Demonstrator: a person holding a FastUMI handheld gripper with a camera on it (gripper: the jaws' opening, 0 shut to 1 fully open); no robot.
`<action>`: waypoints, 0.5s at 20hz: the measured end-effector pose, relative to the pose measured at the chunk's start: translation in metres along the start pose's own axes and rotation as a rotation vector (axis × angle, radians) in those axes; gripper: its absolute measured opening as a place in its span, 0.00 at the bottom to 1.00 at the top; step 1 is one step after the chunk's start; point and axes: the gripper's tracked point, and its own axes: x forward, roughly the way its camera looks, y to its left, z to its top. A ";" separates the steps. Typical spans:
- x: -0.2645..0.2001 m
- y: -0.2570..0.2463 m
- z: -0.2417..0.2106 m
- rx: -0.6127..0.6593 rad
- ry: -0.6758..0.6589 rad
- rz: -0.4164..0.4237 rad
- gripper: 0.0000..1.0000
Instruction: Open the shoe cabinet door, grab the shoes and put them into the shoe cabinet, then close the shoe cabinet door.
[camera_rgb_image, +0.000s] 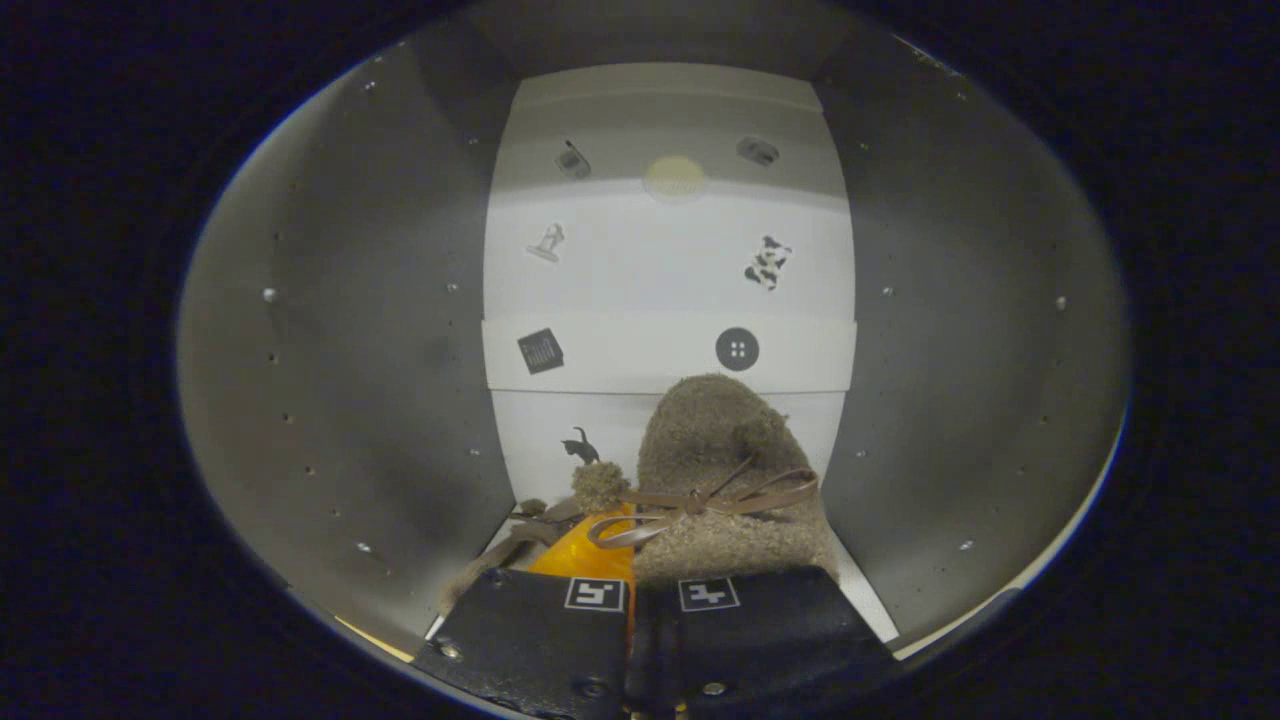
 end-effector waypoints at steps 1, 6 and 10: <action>0.006 -0.001 -0.007 0.002 0.024 -0.009 0.07; 0.051 -0.012 -0.054 0.049 0.175 -0.025 0.07; 0.065 -0.022 -0.077 0.046 0.318 -0.067 0.10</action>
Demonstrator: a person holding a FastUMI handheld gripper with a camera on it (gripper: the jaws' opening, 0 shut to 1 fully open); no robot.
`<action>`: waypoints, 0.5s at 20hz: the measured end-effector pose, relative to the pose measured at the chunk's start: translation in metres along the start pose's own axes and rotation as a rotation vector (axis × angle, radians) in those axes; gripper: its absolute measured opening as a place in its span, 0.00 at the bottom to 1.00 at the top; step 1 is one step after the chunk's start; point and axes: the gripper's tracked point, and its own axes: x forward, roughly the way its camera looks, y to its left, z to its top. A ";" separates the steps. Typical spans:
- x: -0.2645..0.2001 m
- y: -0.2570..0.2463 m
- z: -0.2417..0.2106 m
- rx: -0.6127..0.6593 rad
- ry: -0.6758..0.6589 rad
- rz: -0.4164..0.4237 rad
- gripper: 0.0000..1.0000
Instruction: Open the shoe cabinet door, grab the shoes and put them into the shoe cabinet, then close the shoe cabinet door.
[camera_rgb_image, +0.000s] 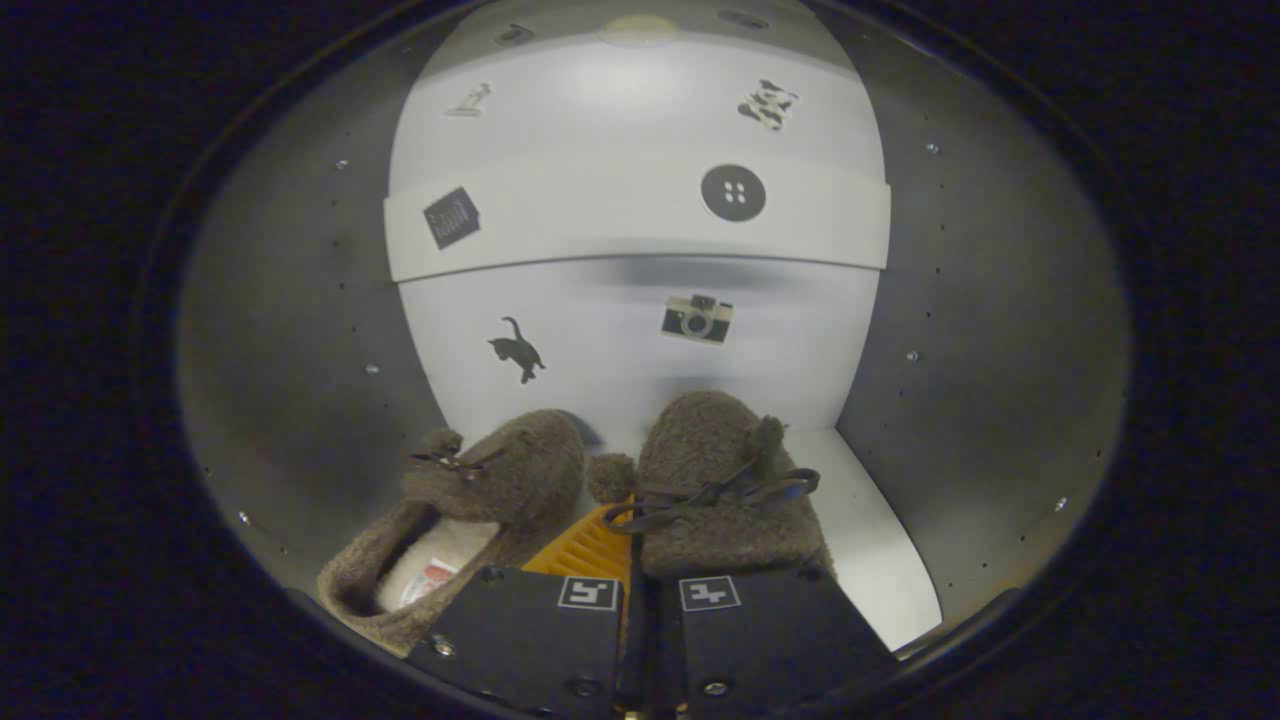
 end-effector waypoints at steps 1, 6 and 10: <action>0.003 -0.001 -0.006 0.013 0.038 0.002 0.12; -0.001 0.007 -0.007 0.002 0.075 0.033 0.36; -0.029 0.010 -0.004 0.004 0.016 0.042 0.71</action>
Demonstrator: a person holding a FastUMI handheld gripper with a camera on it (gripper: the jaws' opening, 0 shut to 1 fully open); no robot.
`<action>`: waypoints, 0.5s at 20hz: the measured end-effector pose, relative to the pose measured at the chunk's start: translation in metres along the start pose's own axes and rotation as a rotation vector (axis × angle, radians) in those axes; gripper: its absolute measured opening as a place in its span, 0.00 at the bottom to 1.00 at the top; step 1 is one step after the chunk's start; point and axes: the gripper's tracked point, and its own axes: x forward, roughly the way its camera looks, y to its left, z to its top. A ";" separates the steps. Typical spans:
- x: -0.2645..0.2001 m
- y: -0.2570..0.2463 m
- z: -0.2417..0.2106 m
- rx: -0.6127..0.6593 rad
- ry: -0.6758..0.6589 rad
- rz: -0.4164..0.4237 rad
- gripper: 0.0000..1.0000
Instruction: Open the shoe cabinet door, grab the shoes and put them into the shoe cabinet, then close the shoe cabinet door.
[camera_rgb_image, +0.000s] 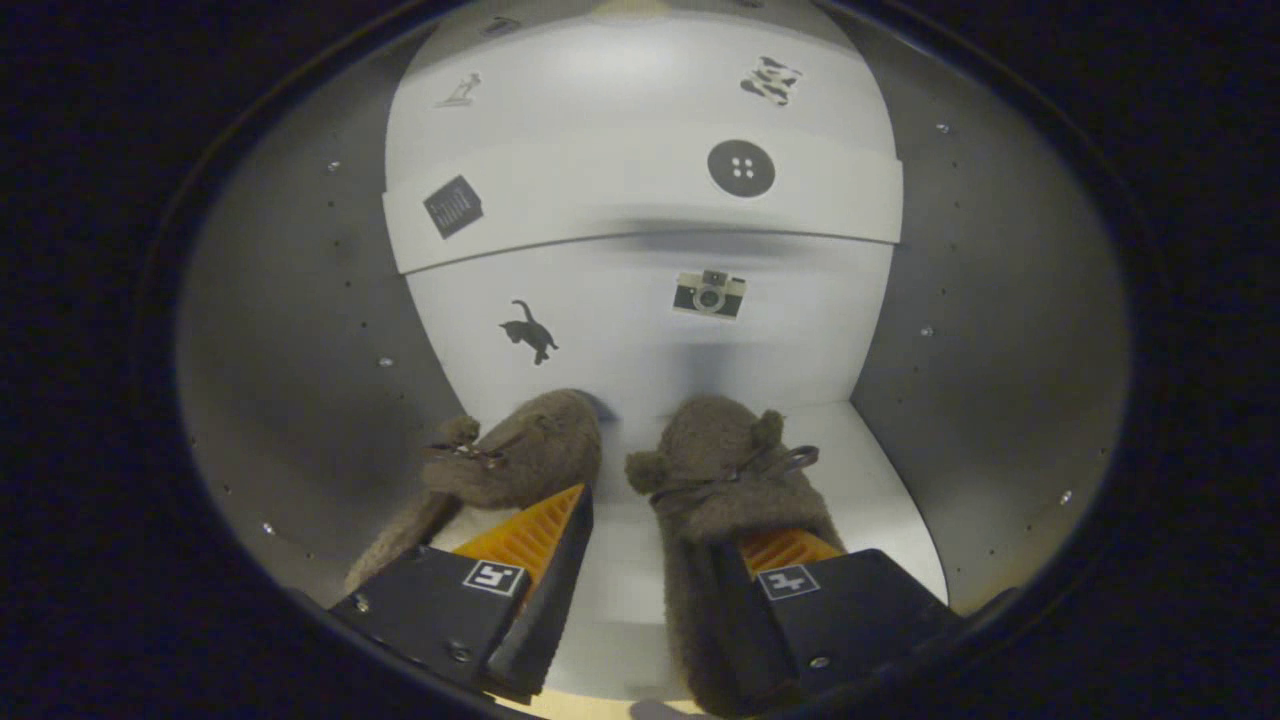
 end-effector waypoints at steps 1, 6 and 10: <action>-0.010 -0.002 -0.002 -0.005 -0.022 -0.011 0.70; -0.089 -0.002 0.000 -0.049 -0.185 -0.016 0.69; -0.172 0.019 -0.011 -0.053 -0.293 0.050 1.00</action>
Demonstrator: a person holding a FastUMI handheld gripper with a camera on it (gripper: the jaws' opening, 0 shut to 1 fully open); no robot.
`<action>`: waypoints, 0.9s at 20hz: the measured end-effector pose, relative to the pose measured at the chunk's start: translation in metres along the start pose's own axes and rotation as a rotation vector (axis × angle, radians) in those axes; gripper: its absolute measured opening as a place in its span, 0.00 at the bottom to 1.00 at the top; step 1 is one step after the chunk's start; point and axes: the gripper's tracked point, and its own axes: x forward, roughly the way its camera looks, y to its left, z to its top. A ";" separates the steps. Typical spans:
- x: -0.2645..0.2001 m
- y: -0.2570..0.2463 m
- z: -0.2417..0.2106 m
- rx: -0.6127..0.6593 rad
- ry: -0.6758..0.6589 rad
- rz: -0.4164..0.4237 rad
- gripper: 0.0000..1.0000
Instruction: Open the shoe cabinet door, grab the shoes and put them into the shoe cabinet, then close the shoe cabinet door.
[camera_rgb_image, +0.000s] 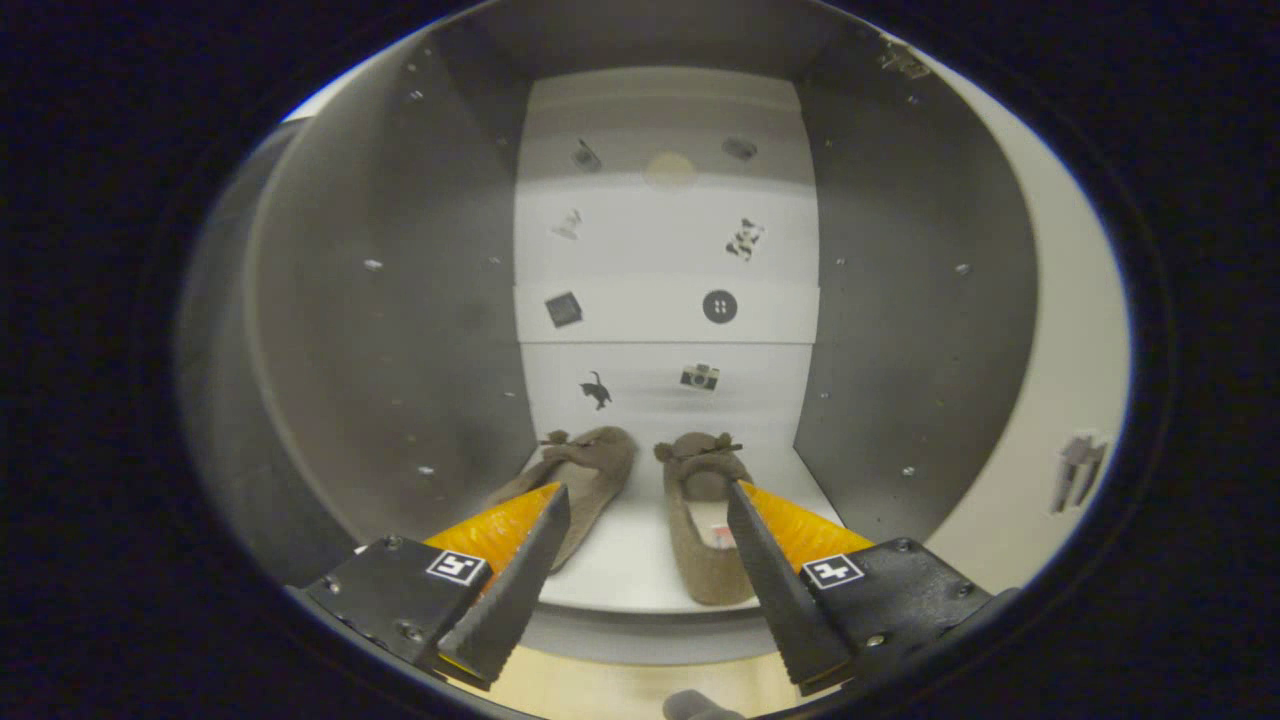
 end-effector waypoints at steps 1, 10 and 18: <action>-0.023 0.007 0.002 0.005 -0.026 0.017 1.00; -0.226 0.029 -0.010 0.045 -0.179 0.112 1.00; -0.345 -0.041 -0.049 0.015 -0.191 0.050 1.00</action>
